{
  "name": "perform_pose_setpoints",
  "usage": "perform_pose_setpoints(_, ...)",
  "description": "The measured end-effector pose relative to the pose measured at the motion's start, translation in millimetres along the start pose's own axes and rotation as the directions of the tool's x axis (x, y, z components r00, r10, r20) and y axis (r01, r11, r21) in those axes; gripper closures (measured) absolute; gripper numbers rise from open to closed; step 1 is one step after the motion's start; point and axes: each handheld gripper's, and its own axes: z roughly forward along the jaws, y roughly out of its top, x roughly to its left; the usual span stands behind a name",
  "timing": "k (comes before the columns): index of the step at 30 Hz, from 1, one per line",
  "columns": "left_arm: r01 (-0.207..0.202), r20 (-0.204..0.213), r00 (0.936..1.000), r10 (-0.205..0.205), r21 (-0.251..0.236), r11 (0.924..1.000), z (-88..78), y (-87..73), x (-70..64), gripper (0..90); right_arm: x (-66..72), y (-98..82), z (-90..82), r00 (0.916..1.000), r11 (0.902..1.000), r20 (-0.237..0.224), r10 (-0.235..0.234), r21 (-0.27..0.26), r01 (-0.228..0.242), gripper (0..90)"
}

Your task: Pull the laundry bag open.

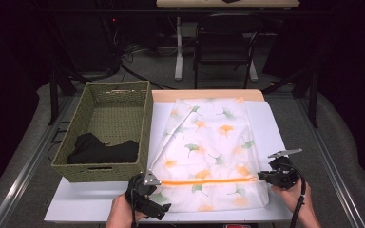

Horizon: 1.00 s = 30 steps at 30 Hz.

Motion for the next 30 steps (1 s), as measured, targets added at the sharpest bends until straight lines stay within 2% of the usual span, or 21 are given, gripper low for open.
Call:
perform_pose_setpoints(3,-0.022,0.020,0.9996,0.022,-0.008,0.9997,3.0,6.9,-1.2,0.0,1.9,0.5,-2.6,0.9999,1.0000,0.009,-0.005,0.000,0.005,85.3)
perform_pose_setpoints(4,-0.030,0.012,0.9995,0.030,-0.007,0.9995,4.3,9.1,-2.4,0.0,2.0,0.4,-3.1,0.9999,0.9999,0.006,-0.011,-0.002,0.011,85.3)
perform_pose_setpoints(8,-0.056,0.030,0.9980,0.056,-0.008,0.9984,8.3,14.6,-4.3,0.0,2.3,-0.1,-4.7,0.9997,0.9996,0.000,-0.023,-0.019,0.023,85.2)
perform_pose_setpoints(12,-0.100,0.042,0.9940,0.101,-0.020,0.9948,12.3,25.0,-6.5,0.0,3.0,-0.6,-6.4,0.9996,0.9993,-0.005,-0.026,-0.028,0.026,85.2)
perform_pose_setpoints(19,-0.124,0.063,0.9900,0.126,-0.033,0.9917,20.8,40.2,-10.6,0.0,3.2,-0.7,-7.2,0.9994,0.9990,-0.008,-0.035,-0.028,0.035,85.1)
perform_pose_setpoints(22,-0.132,0.089,0.9869,0.134,-0.036,0.9907,28.3,49.4,-13.3,0.0,2.3,-0.9,-7.2,0.9992,0.9987,-0.011,-0.038,-0.033,0.037,85.1)
perform_pose_setpoints(30,-0.165,0.109,0.9797,0.168,-0.036,0.9855,44.0,72.0,-19.5,0.0,1.6,-1.3,-7.7,0.9989,0.9984,-0.015,-0.045,-0.035,0.045,85.2)
